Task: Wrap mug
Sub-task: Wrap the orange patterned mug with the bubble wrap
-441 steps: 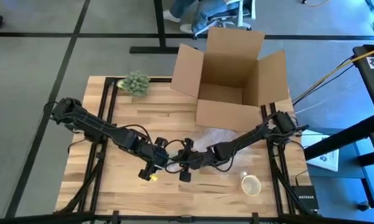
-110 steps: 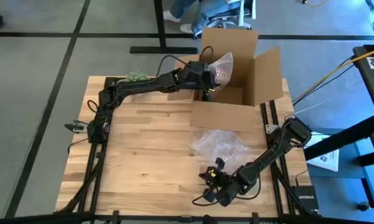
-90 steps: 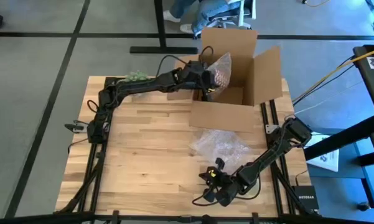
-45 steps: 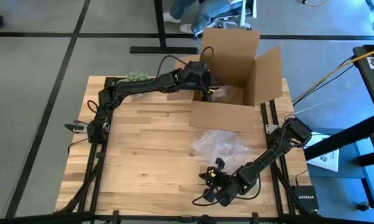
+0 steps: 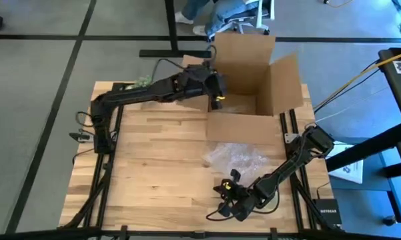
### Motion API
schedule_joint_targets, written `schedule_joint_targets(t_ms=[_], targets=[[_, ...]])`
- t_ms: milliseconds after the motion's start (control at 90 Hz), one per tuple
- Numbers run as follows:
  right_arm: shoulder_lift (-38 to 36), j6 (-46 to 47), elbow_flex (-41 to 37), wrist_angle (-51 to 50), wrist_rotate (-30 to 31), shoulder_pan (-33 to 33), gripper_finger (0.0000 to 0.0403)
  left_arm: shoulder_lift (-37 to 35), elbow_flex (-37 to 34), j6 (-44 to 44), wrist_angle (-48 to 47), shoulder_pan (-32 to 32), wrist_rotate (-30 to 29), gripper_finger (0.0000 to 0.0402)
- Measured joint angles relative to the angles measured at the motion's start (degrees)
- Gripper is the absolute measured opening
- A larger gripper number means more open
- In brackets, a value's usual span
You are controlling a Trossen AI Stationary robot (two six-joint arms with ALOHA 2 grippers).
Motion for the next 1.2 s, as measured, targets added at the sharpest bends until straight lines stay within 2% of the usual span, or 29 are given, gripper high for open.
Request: schedule_joint_targets(t_ms=[144,244,356,500,644,778,900,1044,1200], targets=[[-0.07,-0.05,0.04,-0.08,-0.02,0.00,0.0001,-8.14,0.01,-1.70,-8.29,-5.12,-2.85,0.0184],[-0.44,-0.08,0.05,-0.12,-0.35,0.00,0.0001,-13.96,0.17,-6.57,-16.02,-9.49,-3.57,0.0184],[-0.44,0.24,0.12,0.38,-1.32,0.00,0.0001,-18.48,0.16,-17.43,-28.79,-14.74,-3.66,0.0184],[-0.45,-0.54,0.15,0.22,-3.85,-0.93,0.0001,-20.93,-1.35,-31.51,-48.97,-22.92,-4.04,0.0184],[-0.90,-2.77,0.35,-0.85,-8.06,-2.04,0.0002,-21.35,-8.61,-45.42,-56.05,-32.22,-8.58,0.0184],[-3.34,-4.03,2.63,-7.12,-10.00,-1.95,0.0026,-21.48,-18.76,-54.23,-54.07,-39.63,-12.75,0.0184],[-6.32,-5.63,5.12,-17.03,-9.86,-1.81,0.0072,-21.48,-30.46,-58.53,-44.16,-42.13,-12.65,0.0184],[-9.41,-4.04,7.57,-29.47,-8.20,-2.27,0.0129,-21.47,-43.44,-58.62,-26.58,-41.09,-10.02,0.0184],[-10.43,1.27,7.61,-36.68,-7.85,-3.89,0.0173,-21.22,-54.79,-55.70,-5.20,-36.23,-8.42,0.0184]])
